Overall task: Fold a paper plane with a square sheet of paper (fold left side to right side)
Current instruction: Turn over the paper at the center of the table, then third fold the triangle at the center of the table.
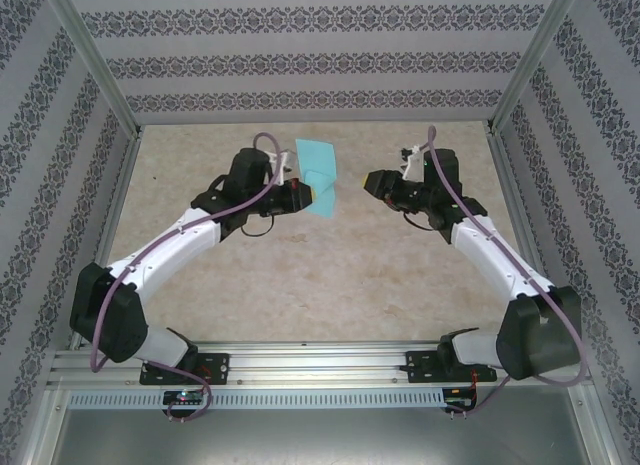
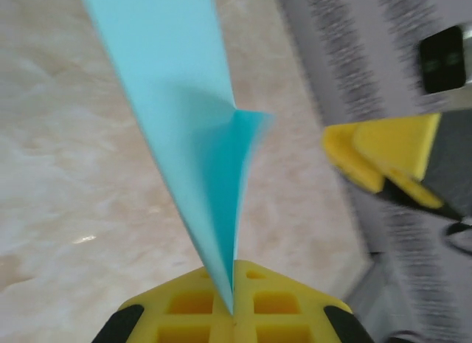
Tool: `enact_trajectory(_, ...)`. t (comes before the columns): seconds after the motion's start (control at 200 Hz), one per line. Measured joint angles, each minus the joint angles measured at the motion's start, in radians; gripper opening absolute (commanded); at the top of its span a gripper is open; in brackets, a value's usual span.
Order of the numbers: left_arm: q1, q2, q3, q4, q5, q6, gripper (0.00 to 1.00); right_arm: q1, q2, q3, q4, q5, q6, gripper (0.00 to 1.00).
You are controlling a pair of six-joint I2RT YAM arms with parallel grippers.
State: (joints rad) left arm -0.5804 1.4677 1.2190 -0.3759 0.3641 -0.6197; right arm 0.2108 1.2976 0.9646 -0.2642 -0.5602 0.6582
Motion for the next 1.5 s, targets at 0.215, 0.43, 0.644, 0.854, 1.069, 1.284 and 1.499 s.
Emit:
enact_trajectory(0.215,-0.163,0.239,0.286,-0.486,-0.451,0.145,0.03,-0.187,-0.129,-0.087,-0.196,0.139,-0.093,0.50)
enact_trajectory(0.43,-0.282,0.623,0.542,-0.854,-0.743,0.143,0.08,-0.233,-0.177,-0.151,-0.272,0.172,-0.121,0.49)
enact_trajectory(0.644,-0.359,0.801,0.742,-1.062,-0.854,0.116,0.24,-0.253,-0.209,-0.156,-0.312,0.196,-0.138,0.50)
enact_trajectory(0.854,-0.371,0.812,0.770,-1.059,-0.743,0.136,0.52,-0.266,-0.213,-0.175,-0.322,0.195,-0.143,0.51)
enact_trajectory(1.069,-0.355,0.686,0.652,-0.878,-0.521,0.173,0.70,-0.256,-0.186,-0.188,-0.297,0.111,-0.153,0.49)
enact_trajectory(1.284,-0.166,0.360,0.382,-0.620,-0.314,0.181,0.78,-0.069,-0.055,-0.204,-0.114,0.045,-0.058,0.49)
enact_trajectory(1.499,0.140,0.267,0.085,-0.330,-0.069,0.140,0.78,0.147,0.211,-0.178,0.152,0.031,0.079,0.48)
